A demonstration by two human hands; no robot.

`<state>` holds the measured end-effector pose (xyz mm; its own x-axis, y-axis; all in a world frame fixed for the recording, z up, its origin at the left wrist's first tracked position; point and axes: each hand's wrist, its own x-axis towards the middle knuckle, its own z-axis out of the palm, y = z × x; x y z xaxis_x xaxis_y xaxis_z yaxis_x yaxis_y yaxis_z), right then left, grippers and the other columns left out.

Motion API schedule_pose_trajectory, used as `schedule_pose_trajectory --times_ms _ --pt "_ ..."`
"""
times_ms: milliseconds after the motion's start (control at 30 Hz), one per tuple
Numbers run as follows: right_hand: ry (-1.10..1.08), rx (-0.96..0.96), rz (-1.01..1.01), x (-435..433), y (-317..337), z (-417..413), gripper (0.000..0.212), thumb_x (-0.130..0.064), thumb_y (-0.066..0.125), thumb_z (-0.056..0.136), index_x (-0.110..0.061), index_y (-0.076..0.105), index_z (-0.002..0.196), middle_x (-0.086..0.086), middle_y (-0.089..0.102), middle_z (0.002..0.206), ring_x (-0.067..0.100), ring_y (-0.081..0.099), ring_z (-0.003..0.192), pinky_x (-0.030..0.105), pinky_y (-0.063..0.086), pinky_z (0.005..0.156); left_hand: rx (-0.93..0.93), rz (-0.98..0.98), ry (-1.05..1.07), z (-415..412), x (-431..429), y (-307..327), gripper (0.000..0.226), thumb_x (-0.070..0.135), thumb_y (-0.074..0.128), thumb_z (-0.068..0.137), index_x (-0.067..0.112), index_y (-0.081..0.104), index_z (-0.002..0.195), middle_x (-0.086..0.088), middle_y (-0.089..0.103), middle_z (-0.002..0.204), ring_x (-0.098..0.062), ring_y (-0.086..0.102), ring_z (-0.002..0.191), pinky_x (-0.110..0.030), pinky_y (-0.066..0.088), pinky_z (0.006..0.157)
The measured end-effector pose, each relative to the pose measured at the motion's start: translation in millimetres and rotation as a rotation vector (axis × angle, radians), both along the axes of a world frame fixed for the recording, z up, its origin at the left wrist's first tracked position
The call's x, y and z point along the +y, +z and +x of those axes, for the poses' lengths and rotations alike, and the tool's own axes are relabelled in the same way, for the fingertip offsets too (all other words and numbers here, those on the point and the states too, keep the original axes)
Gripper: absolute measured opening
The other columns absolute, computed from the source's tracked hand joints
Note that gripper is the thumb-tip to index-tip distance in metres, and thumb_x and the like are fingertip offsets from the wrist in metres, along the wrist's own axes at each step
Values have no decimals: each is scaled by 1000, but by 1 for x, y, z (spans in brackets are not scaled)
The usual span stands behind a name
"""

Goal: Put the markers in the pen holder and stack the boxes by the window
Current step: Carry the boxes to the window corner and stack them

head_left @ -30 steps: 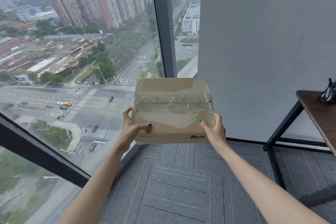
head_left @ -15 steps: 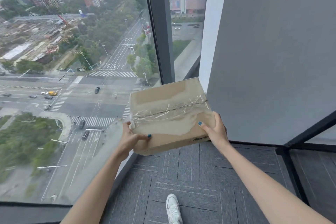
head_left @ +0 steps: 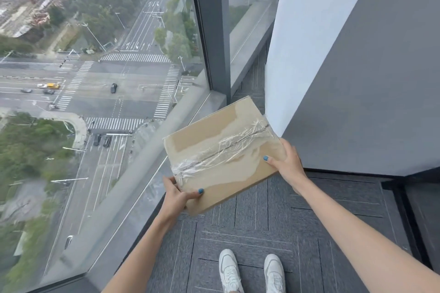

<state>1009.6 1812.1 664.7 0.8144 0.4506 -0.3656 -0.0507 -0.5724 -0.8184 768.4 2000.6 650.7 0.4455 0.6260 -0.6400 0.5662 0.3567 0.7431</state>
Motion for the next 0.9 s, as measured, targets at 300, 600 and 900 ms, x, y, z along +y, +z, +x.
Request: schedule_pose_trajectory --times_ms 300,600,900 --pt "104 -35 -7 34 -220 58 66 -15 72 82 -20 41 140 8 42 139 23 41 128 25 30 97 53 11 18 43 12 -214 69 10 81 74 14 28 118 -9 55 116 -24 64 99 -45 59 72" --pt "151 -49 5 59 -433 101 69 -20 73 80 -20 39 140 9 44 138 25 42 127 45 37 107 46 32 35 78 21 -410 66 6 77 78 9 27 120 -7 52 116 -17 63 97 -35 59 65" --pt "152 -164 15 101 -540 135 70 -28 72 78 -24 39 139 7 44 140 29 42 128 50 38 105 -8 77 81 105 38 -509 67 13 79 77 11 27 119 -2 50 113 -18 63 96 -27 58 55"
